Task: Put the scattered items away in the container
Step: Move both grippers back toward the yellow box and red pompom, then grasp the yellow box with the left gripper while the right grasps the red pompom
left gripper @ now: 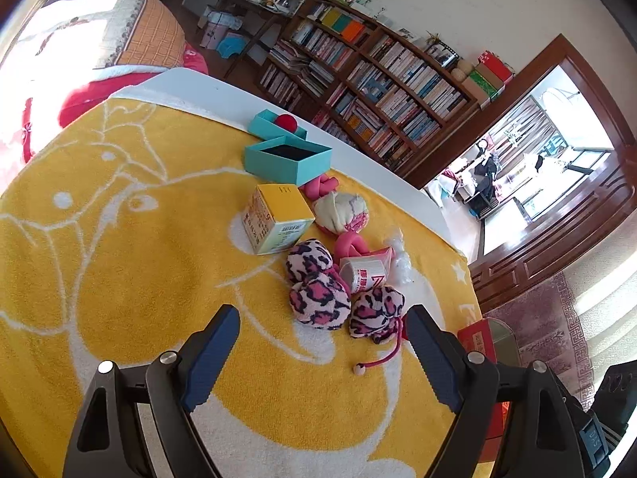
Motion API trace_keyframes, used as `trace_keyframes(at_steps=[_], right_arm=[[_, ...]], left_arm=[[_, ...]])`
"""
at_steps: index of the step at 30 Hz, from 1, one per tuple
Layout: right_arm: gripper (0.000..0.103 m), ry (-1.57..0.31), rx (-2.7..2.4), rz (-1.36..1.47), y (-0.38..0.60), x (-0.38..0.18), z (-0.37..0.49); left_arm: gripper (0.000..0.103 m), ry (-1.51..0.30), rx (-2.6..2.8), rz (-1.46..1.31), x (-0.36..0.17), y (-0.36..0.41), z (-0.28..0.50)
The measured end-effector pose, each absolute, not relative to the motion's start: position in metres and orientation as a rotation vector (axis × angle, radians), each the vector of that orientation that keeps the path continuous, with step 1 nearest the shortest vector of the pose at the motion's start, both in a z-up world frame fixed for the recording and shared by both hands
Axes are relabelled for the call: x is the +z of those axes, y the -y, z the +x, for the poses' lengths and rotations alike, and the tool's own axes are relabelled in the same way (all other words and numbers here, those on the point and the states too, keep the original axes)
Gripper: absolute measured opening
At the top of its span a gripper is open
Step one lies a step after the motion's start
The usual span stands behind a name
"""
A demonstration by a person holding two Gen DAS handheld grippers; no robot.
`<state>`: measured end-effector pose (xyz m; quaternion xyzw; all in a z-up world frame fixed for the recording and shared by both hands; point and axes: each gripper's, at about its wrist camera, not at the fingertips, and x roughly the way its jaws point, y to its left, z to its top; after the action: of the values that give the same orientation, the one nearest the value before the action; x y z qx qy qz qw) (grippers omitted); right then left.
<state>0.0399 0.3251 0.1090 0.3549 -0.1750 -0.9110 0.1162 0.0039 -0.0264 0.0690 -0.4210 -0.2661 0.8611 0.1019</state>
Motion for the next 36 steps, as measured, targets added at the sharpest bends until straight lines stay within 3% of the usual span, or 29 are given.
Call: trace_keyframes(at_steps=[15, 30, 34, 36], right_arm=[[0.075, 0.52, -2.639, 1.253, -0.293, 0.06, -0.026], [0.077, 0.47, -2.657, 1.18, -0.287, 0.034, -0.033], [0.078, 0.491, -2.657, 1.146, -0.287, 0.034, -0.028], [0.079, 0.527, -2.647, 1.144, -0.289, 0.033, -0.026]], left_arm=[[0.087, 0.757, 2.554, -1.352, 0.057, 0.034, -0.059], [0.087, 0.702, 2.66, -1.47, 0.006, 0.007, -0.129], [0.087, 0.573, 2.694, -1.404, 0.001, 0.004, -0.13], [0.065, 0.552, 2.704, -1.394, -0.002, 0.005, -0.131]])
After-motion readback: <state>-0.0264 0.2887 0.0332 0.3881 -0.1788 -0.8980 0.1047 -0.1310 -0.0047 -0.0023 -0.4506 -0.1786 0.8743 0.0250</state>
